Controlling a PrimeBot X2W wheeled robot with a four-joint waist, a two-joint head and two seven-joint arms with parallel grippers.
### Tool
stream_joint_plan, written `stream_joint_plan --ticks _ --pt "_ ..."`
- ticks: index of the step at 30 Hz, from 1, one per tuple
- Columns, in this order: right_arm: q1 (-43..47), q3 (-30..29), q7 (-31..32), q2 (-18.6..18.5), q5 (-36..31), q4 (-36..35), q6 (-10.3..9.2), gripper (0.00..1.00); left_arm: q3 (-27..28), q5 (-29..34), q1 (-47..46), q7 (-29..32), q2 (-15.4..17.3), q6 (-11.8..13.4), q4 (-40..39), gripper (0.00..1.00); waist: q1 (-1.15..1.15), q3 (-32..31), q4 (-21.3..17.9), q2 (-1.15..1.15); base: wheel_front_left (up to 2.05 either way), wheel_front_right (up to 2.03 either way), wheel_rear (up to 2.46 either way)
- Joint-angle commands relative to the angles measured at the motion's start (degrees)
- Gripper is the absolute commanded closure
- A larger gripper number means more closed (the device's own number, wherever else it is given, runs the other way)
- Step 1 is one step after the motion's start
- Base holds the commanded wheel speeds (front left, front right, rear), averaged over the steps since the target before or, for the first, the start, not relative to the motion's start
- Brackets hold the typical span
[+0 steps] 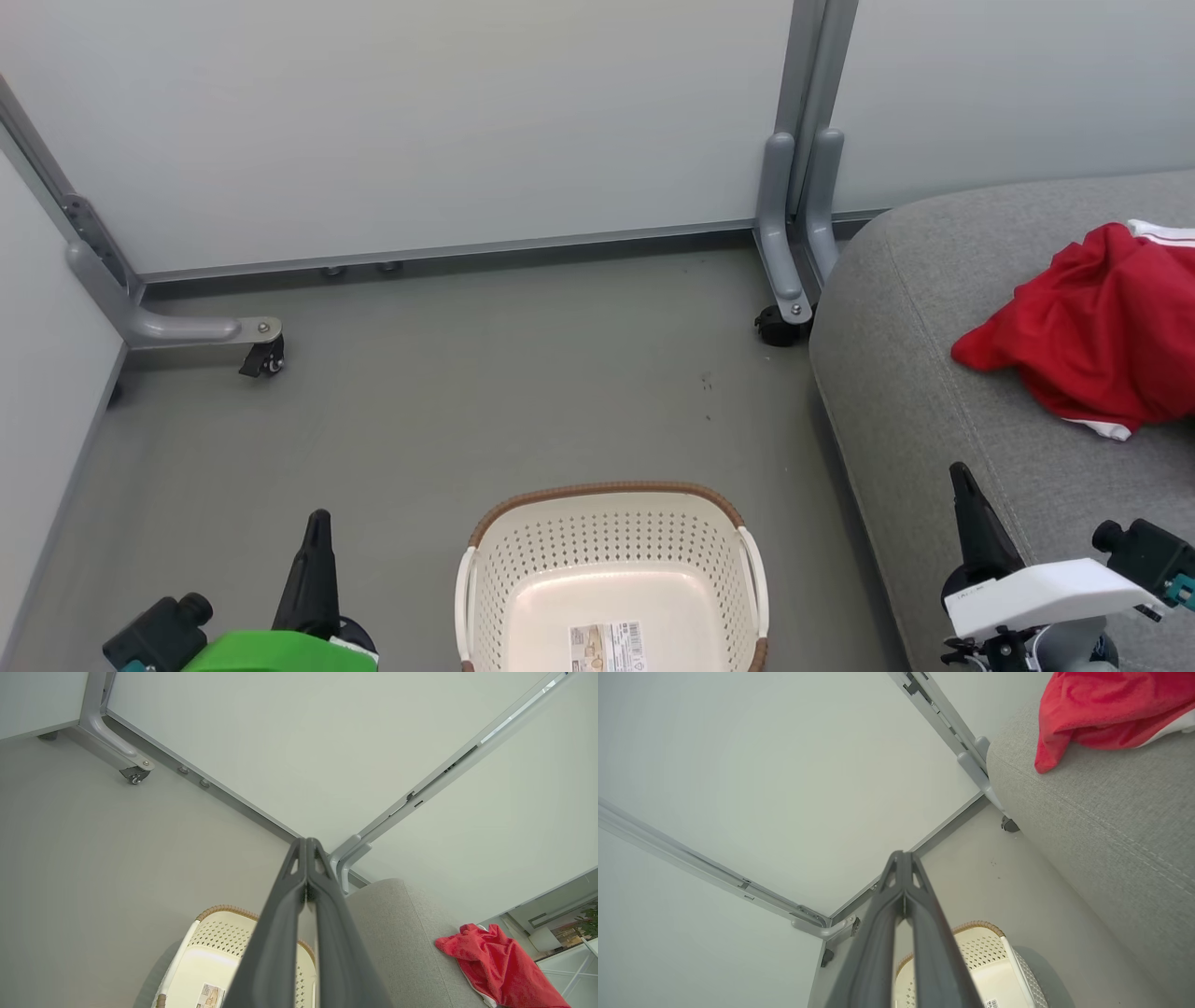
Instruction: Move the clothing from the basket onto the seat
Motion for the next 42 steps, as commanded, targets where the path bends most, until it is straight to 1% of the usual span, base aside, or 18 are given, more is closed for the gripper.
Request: stream_joint_plan --ticks 1,20,42 --pt "-1.9 -0.4 0.4 -0.1 2.0 -0.4 -0.01 1.0 0.5 -2.0 -1.8 0.4 0.5 -0.4 -0.3 1.0 0.0 0.1 0.0 0.0 0.0 0.0 0.0" --pt "-4.1 -2.0 3.7 0.2 14.8 0.9 -0.01 1.0 3.0 -15.2 -4.7 3.6 0.8 -1.6 1.5 1.0 0.0 0.9 0.2 0.0 0.0 0.0 0.0" --pt "-6.2 -3.8 7.0 0.7 26.8 2.2 -0.01 1.0 5.6 -27.6 -7.5 6.8 0.7 -2.8 3.4 1.0 0.0 1.8 0.4 0.0 0.0 0.0 0.0"
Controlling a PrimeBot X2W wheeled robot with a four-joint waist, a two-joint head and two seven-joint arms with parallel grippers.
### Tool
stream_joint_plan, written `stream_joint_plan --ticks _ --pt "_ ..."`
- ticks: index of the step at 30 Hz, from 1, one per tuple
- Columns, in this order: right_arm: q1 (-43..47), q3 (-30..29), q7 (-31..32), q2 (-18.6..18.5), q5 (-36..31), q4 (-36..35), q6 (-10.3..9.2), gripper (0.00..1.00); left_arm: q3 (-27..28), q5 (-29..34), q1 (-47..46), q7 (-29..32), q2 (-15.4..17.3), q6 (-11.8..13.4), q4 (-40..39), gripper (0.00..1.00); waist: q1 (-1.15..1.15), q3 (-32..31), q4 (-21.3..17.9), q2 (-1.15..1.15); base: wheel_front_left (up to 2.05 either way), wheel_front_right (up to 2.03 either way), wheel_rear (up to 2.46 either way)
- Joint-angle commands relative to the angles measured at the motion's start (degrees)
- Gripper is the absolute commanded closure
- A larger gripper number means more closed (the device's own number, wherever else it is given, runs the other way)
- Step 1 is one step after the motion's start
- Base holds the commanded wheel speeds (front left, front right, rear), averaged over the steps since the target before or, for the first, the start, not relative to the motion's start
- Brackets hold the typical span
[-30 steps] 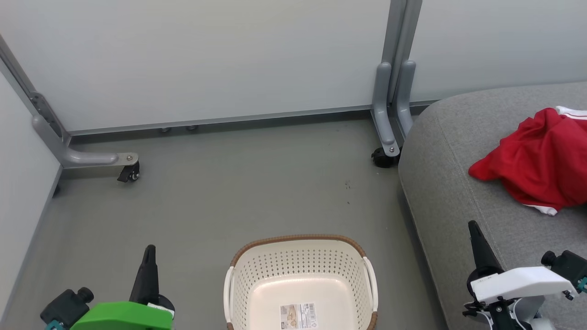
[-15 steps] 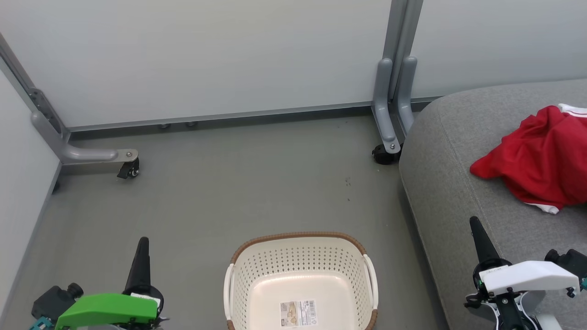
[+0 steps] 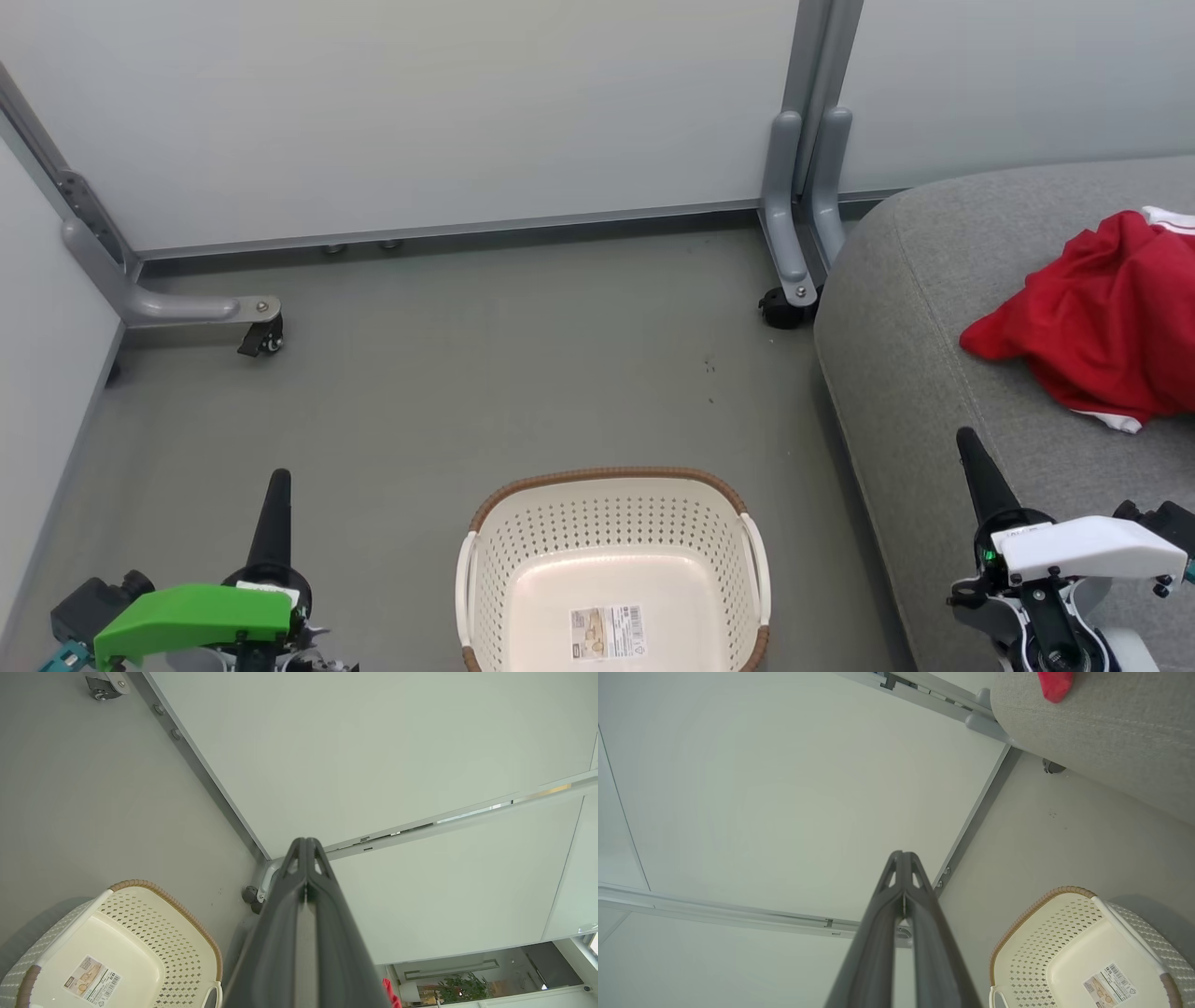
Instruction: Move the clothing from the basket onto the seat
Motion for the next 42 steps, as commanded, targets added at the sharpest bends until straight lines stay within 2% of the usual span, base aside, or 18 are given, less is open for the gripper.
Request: stream_joint_plan --ticks 1,42 --pt "-1.2 -0.3 0.4 -0.1 1.5 -0.1 0.03 1.0 0.4 -1.6 -1.7 0.3 0.5 -0.4 -0.1 1.0 0.0 0.1 0.0 0.0 0.0 0.0 0.0" --pt "-4.2 -3.2 5.4 0.9 18.6 1.8 0.02 1.0 4.8 -18.9 -5.6 5.4 -0.1 -2.2 2.8 1.0 0.0 1.8 0.4 0.0 0.0 0.0 0.0"
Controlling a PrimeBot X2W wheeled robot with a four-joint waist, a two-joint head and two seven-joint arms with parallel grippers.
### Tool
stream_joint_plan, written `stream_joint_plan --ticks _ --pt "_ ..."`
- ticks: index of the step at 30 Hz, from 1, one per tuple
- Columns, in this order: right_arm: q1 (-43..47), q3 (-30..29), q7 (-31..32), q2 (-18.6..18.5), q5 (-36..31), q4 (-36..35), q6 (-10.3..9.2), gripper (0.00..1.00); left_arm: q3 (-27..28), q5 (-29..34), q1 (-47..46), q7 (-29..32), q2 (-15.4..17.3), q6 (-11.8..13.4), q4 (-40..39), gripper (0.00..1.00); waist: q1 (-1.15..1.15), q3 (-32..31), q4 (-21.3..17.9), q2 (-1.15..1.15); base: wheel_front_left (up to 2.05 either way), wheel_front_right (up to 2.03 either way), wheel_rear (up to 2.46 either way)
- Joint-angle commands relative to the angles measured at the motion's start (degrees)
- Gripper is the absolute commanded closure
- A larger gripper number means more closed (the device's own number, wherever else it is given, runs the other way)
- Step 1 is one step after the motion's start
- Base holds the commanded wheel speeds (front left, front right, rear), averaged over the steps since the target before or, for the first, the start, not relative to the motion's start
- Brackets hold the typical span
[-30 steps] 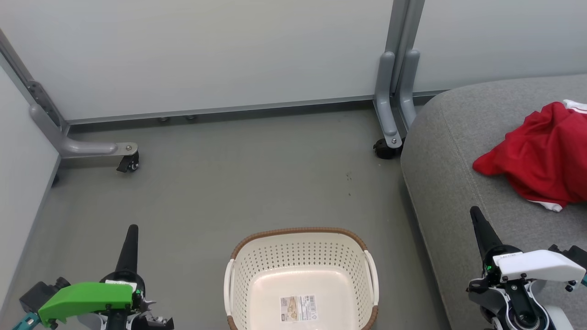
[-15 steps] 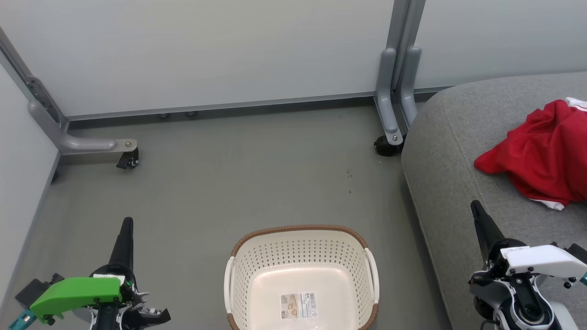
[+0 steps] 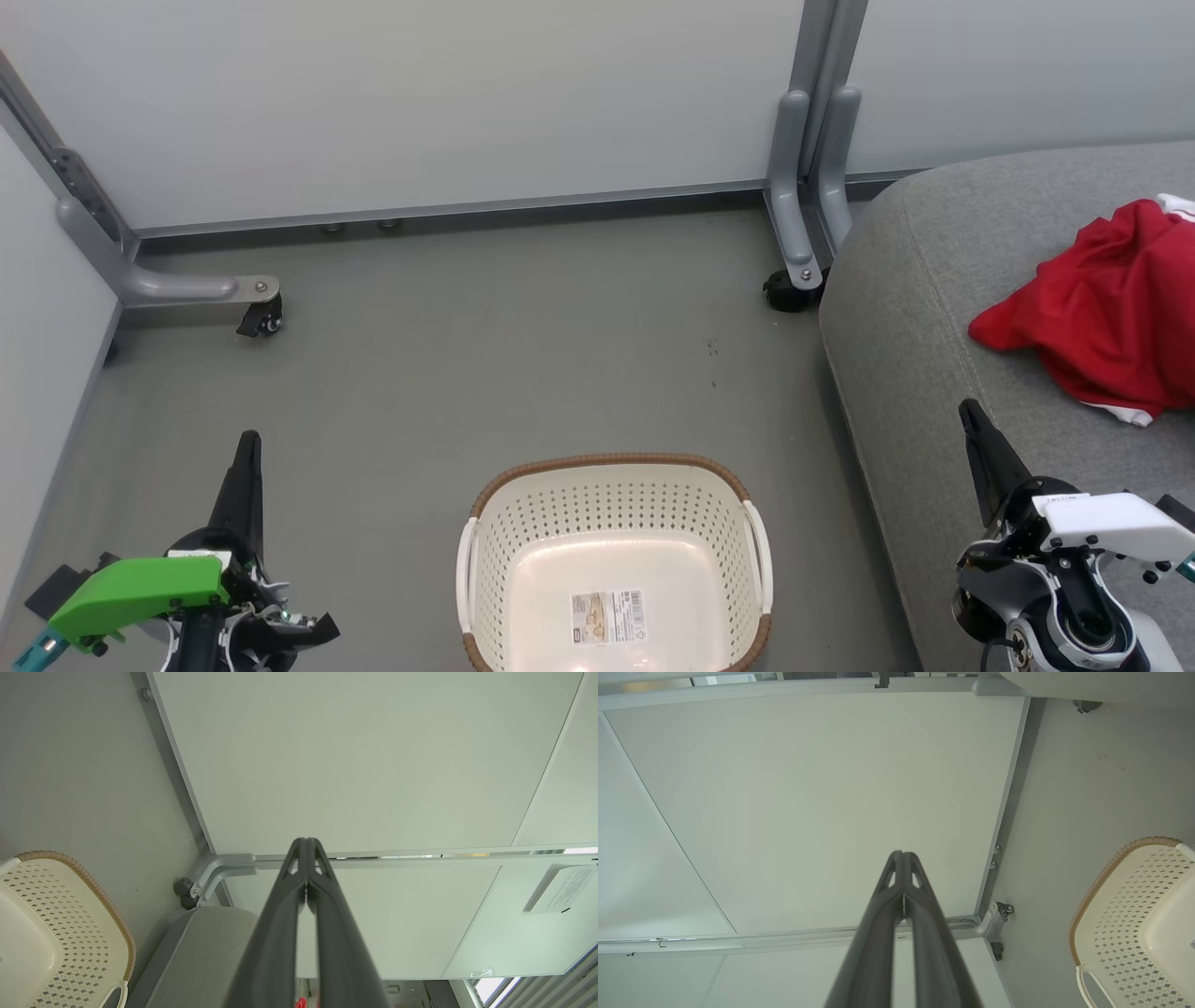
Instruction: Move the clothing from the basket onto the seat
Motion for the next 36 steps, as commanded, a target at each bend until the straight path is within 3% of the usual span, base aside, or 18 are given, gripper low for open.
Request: stream_joint_plan --ticks 1,36 --pt "-0.8 -0.3 0.4 0.1 1.0 0.2 0.02 1.0 0.5 -1.1 -1.1 0.3 0.1 -0.4 0.2 1.0 0.0 0.1 0.0 0.0 0.0 0.0 0.0" --pt "-0.7 -0.8 0.8 0.5 0.2 0.2 0.02 1.0 1.2 0.1 -1.1 0.9 -0.6 -0.4 0.3 1.0 0.0 0.1 0.0 0.0 0.0 0.0 0.0"
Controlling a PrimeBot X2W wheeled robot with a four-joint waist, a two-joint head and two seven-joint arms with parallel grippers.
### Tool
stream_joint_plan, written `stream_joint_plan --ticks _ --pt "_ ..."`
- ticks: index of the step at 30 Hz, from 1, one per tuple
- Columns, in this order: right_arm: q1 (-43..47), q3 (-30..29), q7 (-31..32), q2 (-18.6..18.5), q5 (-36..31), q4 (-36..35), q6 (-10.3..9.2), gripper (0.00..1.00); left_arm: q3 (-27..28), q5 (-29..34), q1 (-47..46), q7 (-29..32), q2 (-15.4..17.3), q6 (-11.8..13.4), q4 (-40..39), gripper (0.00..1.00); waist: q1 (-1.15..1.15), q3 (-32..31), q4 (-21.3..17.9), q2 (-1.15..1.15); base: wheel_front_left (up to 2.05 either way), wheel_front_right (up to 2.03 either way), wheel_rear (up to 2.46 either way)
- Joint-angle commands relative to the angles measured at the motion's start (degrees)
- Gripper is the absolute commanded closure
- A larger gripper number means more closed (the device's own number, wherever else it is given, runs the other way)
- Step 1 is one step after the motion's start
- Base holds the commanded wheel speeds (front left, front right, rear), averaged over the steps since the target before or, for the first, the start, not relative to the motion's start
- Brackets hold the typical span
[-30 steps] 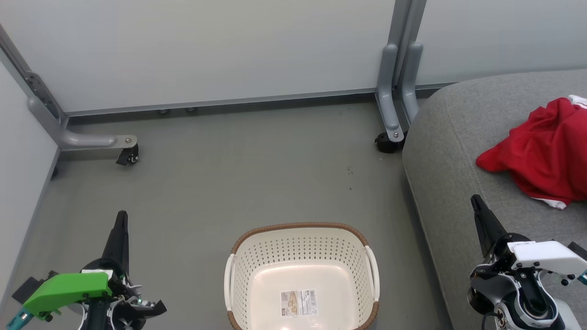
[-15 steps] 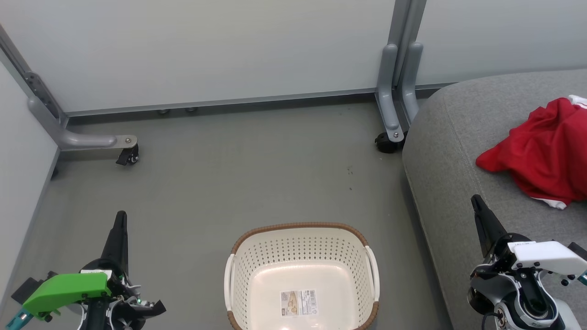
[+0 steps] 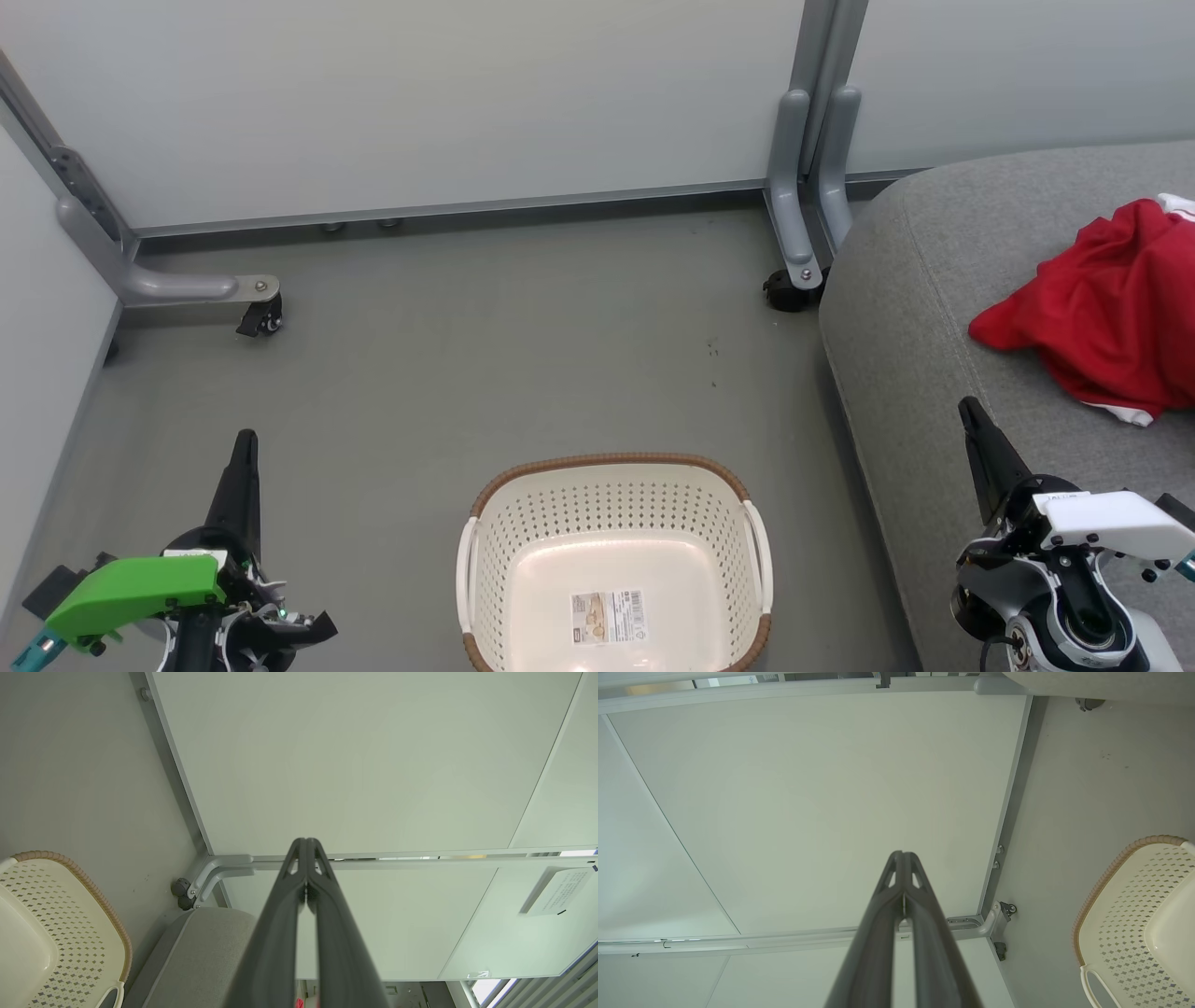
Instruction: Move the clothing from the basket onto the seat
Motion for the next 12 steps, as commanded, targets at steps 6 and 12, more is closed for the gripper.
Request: stream_joint_plan --ticks 6,12 --pt "-0.4 -0.2 0.3 0.1 -0.2 0.1 0.02 1.0 0.2 0.4 -0.9 0.2 -0.2 -0.3 0.1 1.0 0.0 0.0 0.0 0.0 0.0 0.0 0.0" --pt "-0.4 -0.3 0.3 0.1 -0.3 0.1 0.02 1.0 0.3 0.5 -0.9 0.3 -0.3 -0.3 0.1 1.0 0.0 0.0 0.0 0.0 0.0 0.0 0.0"
